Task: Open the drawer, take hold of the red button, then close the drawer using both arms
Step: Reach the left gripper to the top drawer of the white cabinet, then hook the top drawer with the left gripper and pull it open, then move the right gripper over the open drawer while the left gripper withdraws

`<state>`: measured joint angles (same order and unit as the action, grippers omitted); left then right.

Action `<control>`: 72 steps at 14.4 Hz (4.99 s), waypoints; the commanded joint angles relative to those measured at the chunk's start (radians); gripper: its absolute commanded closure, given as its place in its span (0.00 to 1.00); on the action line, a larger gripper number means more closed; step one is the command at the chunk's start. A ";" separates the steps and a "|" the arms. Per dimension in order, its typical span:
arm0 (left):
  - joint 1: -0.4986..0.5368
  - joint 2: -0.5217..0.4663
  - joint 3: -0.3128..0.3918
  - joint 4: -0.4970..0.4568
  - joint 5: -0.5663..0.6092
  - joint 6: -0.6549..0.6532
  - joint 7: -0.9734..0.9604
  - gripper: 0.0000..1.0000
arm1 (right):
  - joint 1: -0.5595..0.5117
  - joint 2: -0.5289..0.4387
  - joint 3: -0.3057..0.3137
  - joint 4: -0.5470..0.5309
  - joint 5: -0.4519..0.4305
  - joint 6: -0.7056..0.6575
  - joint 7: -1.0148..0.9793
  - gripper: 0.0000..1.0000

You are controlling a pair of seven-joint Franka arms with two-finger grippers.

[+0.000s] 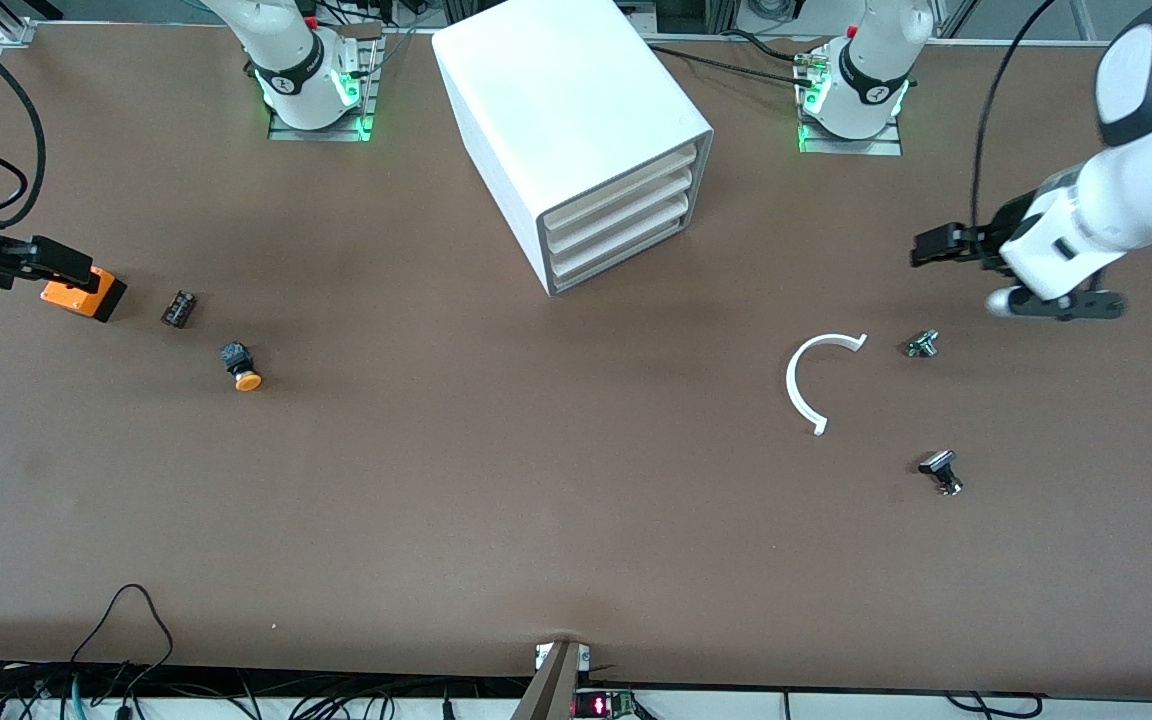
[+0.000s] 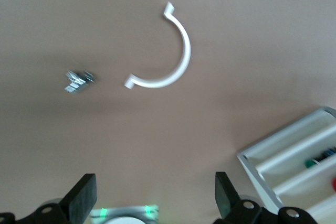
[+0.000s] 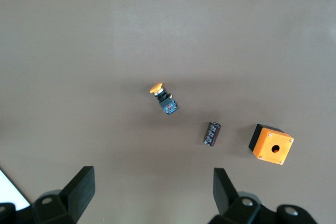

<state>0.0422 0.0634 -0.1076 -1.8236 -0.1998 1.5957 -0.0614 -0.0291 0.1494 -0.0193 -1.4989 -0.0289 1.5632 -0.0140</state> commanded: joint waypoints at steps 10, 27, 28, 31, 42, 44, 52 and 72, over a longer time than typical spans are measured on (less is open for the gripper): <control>-0.045 0.163 -0.086 -0.288 -0.488 0.116 0.256 0.01 | 0.001 0.002 0.007 0.009 0.009 -0.002 -0.014 0.00; -0.222 0.309 -0.178 -0.418 -0.969 0.265 0.568 0.09 | 0.001 0.006 0.009 0.009 0.012 0.006 -0.015 0.00; -0.226 0.309 -0.211 -0.430 -0.987 0.308 0.568 0.18 | 0.003 0.004 0.013 0.011 0.009 0.005 -0.015 0.00; -0.228 0.311 -0.254 -0.445 -1.004 0.392 0.568 0.47 | 0.005 0.006 0.013 0.011 0.006 0.006 -0.015 0.00; -0.216 0.308 -0.081 -0.378 -0.985 0.394 0.566 1.00 | 0.003 0.019 0.013 0.008 0.017 0.023 -0.015 0.00; -0.213 0.311 -0.035 -0.330 -0.901 0.394 0.563 1.00 | 0.032 0.050 0.018 0.009 0.014 0.027 -0.017 0.00; -0.200 0.305 0.025 -0.263 -0.856 0.480 0.560 0.01 | 0.244 0.130 0.018 0.011 0.012 0.110 -0.015 0.00; -0.042 0.150 0.082 0.231 0.055 0.032 0.287 0.00 | 0.610 0.355 0.349 0.247 0.049 0.382 -0.346 0.00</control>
<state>-0.0139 0.2092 -0.0239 -1.6522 -0.2062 1.6956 0.2393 0.5502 0.4498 0.3160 -1.3331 -0.0036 1.9805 -0.3337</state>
